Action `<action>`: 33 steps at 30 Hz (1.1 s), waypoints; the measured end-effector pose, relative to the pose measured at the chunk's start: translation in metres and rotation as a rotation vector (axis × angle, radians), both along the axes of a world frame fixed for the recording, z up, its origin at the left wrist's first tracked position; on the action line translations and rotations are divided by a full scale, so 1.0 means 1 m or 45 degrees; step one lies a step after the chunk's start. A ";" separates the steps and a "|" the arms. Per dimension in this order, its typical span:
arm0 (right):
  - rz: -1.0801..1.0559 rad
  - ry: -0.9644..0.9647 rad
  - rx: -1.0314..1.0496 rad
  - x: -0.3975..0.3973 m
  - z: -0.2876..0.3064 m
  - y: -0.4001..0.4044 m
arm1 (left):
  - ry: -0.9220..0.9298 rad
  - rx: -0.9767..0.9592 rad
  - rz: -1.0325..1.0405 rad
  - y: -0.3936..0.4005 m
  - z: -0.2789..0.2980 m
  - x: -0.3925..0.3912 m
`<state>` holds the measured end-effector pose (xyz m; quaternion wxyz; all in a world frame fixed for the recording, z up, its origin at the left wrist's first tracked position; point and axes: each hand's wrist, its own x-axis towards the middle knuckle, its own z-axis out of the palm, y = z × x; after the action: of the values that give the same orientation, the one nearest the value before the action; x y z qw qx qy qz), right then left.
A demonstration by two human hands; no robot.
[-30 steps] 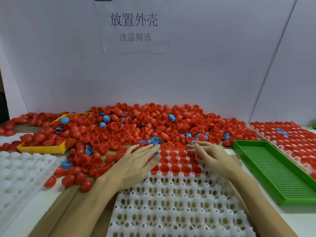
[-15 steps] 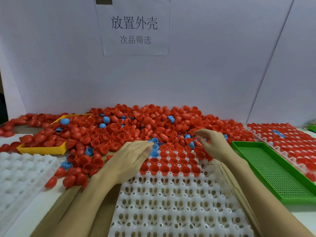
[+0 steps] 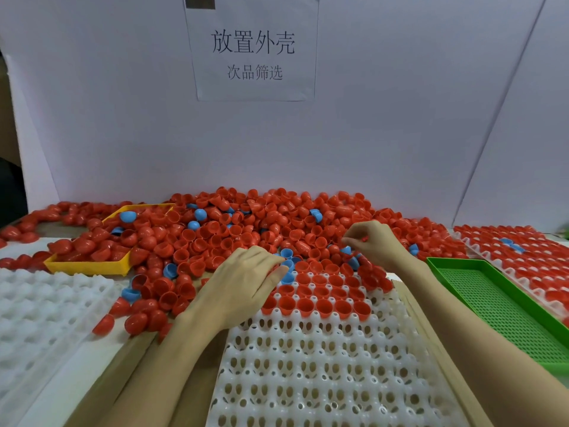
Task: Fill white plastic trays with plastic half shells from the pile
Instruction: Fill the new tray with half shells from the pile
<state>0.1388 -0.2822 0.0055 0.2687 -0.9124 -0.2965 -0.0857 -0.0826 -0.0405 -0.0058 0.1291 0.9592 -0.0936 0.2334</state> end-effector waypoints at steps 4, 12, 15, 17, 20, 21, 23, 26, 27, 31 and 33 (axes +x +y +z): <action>0.193 0.268 0.432 -0.036 0.008 -0.013 | -0.220 0.009 -0.016 -0.009 -0.003 0.005; 0.648 0.612 0.567 -0.101 0.008 -0.008 | -0.051 -0.764 -0.179 -0.048 -0.007 0.004; 0.703 0.647 0.554 -0.103 0.009 -0.006 | -0.119 -0.788 -0.176 -0.054 -0.004 0.002; 0.655 0.623 0.579 -0.098 0.010 -0.010 | -0.137 -0.706 -0.052 -0.043 -0.001 0.006; 0.487 0.594 0.705 -0.086 0.007 -0.027 | -0.219 -0.485 0.349 -0.001 0.003 0.009; 0.422 0.597 0.765 -0.081 0.004 -0.034 | -0.233 -0.391 0.504 0.016 0.003 0.008; 0.313 0.614 0.901 -0.071 -0.002 -0.045 | -0.197 -0.222 0.726 0.040 -0.001 0.007; 0.195 0.680 1.138 -0.058 -0.011 -0.053 | -0.131 -0.198 0.759 0.046 -0.010 0.009; 0.160 0.694 1.191 -0.055 -0.014 -0.054 | -0.144 -0.229 0.713 0.042 -0.013 0.011; 0.088 0.682 1.271 -0.047 -0.020 -0.057 | -0.196 -0.347 0.469 0.018 -0.015 0.025; 0.084 0.678 1.295 -0.045 -0.021 -0.056 | -0.131 -0.380 0.338 0.004 -0.013 0.039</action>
<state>0.0936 -0.3384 -0.0154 0.7418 -0.6487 -0.1686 0.0235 -0.0432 -0.0363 -0.0186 0.2330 0.9201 0.0628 0.3085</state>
